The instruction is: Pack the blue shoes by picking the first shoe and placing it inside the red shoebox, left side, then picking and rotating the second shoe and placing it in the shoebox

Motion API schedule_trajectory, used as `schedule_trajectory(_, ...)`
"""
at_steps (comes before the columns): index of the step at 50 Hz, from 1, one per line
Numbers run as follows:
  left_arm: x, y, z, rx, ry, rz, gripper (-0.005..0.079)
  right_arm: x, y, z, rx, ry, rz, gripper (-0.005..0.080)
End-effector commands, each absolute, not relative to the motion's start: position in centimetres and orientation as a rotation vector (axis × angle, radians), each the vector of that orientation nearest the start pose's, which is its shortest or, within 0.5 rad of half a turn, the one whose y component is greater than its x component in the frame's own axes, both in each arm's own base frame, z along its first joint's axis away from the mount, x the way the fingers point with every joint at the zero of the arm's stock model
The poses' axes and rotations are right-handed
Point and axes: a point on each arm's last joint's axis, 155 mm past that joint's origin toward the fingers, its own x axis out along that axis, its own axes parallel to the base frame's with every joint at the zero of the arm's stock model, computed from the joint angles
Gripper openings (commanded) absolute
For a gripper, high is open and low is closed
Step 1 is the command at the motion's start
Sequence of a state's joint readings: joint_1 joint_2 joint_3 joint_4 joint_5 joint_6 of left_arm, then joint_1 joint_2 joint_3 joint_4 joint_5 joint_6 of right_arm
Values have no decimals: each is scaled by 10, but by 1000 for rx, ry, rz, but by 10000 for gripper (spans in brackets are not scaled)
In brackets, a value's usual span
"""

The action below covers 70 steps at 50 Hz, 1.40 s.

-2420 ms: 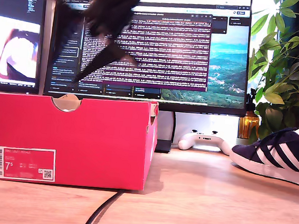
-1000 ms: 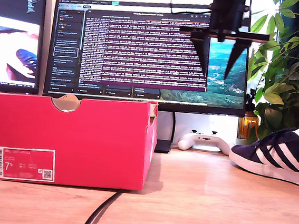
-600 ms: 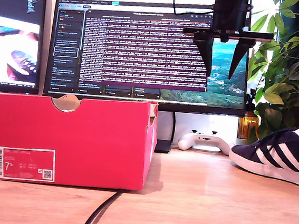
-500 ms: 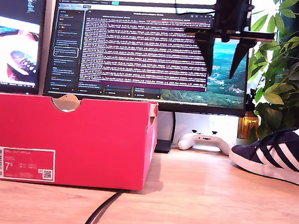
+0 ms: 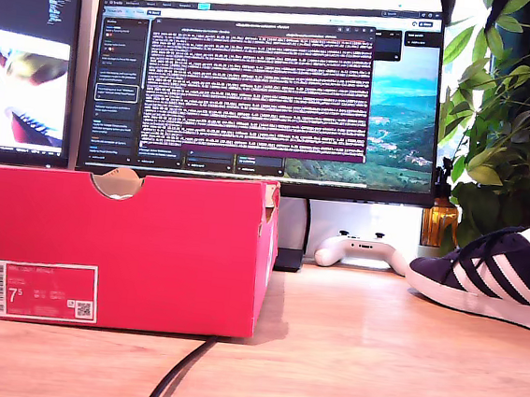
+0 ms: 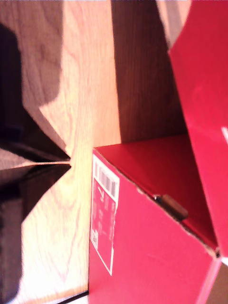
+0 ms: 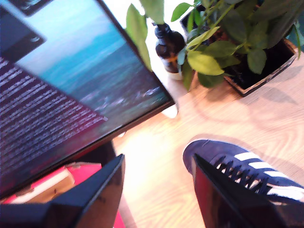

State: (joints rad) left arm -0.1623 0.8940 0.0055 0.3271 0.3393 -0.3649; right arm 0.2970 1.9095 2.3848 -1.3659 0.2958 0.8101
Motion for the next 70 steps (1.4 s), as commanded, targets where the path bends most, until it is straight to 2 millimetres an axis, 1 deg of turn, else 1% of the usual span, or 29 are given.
schedule_trajectory(1, 238, -101, 17, -393, 676, -377, -21, 451, 85, 297, 456, 864, -361, 409)
schedule_trajectory(7, 238, -101, 17, -393, 676, -377, -21, 448, 85, 285, 444, 894, -376, 409)
schedule_trajectory(22, 238, -101, 17, -393, 676, -377, -21, 441, 82, 264, 421, 950, -405, 409)
schedule_trajectory(30, 238, -101, 17, -393, 676, -377, -21, 431, 72, 256, 415, 957, -461, 409)
schedule_trajectory(40, 238, -101, 17, -393, 676, -377, -21, 418, 59, 252, 406, 949, -521, 409)
schedule_trajectory(49, 238, -102, 17, -393, 677, -377, -21, 402, 48, 242, 442, 967, -581, 409)
schedule_trajectory(62, 238, -101, 17, -393, 677, -377, -21, 372, 32, 216, 456, 1022, -671, 409)
schedule_trajectory(70, 238, -101, 16, -393, 678, -377, -21, 353, 21, 207, 462, 1028, -725, 409)
